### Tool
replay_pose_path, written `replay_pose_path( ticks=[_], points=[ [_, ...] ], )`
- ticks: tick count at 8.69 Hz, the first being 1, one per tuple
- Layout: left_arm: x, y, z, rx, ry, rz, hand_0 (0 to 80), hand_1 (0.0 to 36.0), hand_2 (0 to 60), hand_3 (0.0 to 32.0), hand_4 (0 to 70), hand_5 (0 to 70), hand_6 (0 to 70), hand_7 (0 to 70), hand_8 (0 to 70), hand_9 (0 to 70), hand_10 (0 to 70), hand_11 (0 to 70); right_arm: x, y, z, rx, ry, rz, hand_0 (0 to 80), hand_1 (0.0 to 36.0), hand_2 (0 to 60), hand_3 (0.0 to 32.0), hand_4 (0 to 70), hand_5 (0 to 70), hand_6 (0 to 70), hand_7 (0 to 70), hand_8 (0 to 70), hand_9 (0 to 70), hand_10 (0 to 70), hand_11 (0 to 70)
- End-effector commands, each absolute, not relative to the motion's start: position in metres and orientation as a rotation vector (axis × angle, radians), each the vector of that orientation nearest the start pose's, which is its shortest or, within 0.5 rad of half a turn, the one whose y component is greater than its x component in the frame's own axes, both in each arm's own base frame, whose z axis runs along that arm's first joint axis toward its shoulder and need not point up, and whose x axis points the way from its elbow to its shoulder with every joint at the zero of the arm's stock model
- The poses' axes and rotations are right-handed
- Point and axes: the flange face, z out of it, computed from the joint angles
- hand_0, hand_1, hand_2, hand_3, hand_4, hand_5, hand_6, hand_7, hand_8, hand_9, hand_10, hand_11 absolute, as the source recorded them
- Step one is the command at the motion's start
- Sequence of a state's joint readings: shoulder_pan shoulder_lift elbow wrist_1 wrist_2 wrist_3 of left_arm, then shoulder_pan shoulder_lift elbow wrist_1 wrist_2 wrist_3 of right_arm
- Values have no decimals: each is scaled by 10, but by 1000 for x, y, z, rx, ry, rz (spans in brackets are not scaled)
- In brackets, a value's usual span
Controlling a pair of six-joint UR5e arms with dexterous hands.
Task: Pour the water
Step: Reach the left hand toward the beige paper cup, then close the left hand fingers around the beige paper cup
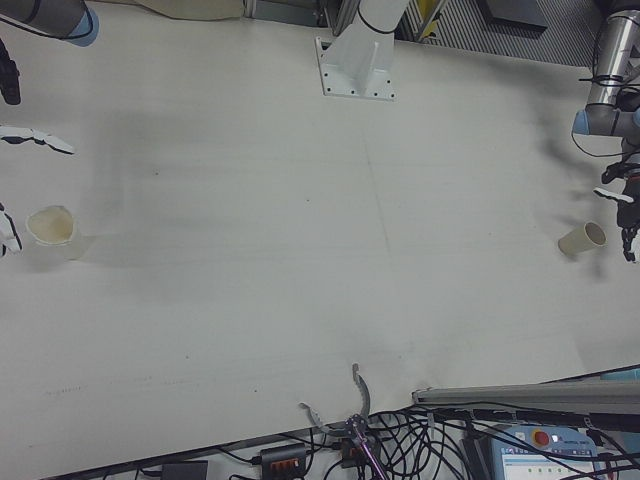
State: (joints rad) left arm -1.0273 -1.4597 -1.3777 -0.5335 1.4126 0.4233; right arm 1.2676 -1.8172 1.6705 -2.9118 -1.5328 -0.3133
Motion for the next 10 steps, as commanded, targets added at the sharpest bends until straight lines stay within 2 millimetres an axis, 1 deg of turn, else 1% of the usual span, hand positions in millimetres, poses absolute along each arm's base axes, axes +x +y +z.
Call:
replay_pose_path(
  ticks=[1, 3, 6, 7, 8, 9, 10],
  points=[
    [123, -480, 792, -1, 2121, -1596, 566, 110, 0, 0, 264, 0, 76, 34, 5, 0, 0, 9, 13, -414, 724, -55, 2645, -2338, 518, 225, 170, 0, 0, 74, 119, 81, 38, 44, 0, 0],
    [129, -487, 802, -2, 2102, -1606, 560, 107, 0, 0, 260, 0, 73, 31, 4, 0, 0, 8, 12, -413, 724, -49, 2646, -2338, 518, 224, 168, 0, 0, 73, 119, 80, 40, 46, 0, 0],
    [128, -486, 805, 10, 2095, -1602, 558, 103, 0, 0, 259, 0, 74, 34, 4, 0, 0, 12, 12, -412, 724, -43, 2646, -2341, 518, 227, 160, 0, 0, 72, 105, 61, 32, 37, 0, 0],
    [131, -485, 805, 11, 2094, -1595, 577, 120, 0, 0, 258, 0, 73, 32, 4, 0, 0, 16, 11, -412, 724, -41, 2647, -2341, 519, 226, 154, 0, 0, 71, 100, 54, 29, 35, 0, 0],
    [140, -485, 802, 3, 2095, -1578, 594, 137, 0, 0, 254, 0, 73, 29, 4, 0, 0, 20, 10, -412, 724, -39, 2648, -2342, 519, 226, 158, 0, 0, 72, 104, 59, 32, 37, 0, 0],
    [151, -486, 799, -11, 2092, -1563, 637, 166, 0, 0, 250, 0, 73, 31, 4, 0, 0, 24, 11, -411, 725, -35, 2647, -2347, 517, 225, 155, 0, 0, 72, 106, 63, 32, 37, 0, 0],
    [161, -488, 795, -20, 2092, -1551, 757, 205, 0, 0, 249, 0, 77, 37, 5, 0, 3, 32, 10, -410, 726, -26, 2654, -2352, 515, 223, 156, 0, 0, 70, 104, 58, 30, 35, 0, 0]
  ],
)
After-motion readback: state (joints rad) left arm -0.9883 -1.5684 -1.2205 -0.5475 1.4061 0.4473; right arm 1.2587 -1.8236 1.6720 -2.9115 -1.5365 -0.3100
